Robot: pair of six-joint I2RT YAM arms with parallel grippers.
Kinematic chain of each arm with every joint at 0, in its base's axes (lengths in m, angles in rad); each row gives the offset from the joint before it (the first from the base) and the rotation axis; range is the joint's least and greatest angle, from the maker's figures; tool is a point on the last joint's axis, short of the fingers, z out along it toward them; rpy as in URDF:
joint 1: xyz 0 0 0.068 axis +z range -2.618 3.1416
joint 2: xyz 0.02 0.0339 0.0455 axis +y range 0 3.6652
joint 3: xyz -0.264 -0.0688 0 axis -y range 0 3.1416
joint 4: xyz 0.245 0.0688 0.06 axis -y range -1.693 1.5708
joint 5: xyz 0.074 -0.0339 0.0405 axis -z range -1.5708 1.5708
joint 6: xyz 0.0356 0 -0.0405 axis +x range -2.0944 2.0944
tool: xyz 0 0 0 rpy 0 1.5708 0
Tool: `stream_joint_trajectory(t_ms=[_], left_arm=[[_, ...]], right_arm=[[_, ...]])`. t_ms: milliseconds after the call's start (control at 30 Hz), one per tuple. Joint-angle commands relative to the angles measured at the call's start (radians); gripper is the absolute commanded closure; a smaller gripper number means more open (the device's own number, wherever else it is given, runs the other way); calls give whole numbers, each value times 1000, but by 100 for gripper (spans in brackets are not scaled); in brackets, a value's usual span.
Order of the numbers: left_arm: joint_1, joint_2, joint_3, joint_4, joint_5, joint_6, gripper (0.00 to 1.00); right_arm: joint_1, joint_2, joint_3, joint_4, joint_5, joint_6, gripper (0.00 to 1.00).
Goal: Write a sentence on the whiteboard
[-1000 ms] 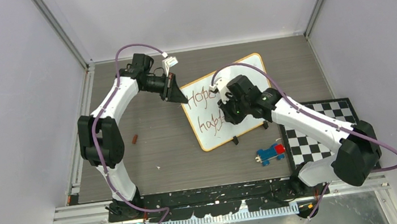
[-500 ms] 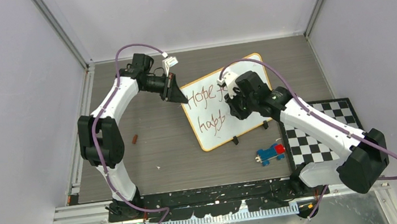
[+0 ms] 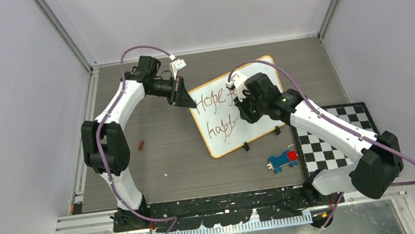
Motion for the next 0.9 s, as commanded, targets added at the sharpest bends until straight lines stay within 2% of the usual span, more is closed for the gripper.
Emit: stream_joint_trajectory(t_ms=[0,400,867], left_arm=[[3,-20,23,-2,-90,33,100],[3,-21,19,-1,-91,34,100],[3,-24,17,-2,-94,35,100]], right_arm=[[-16,-3,55,42,20,-14,100],[-16,-28,-46,34,1,-10,100],[-42,7,81,28,61,-45,100]])
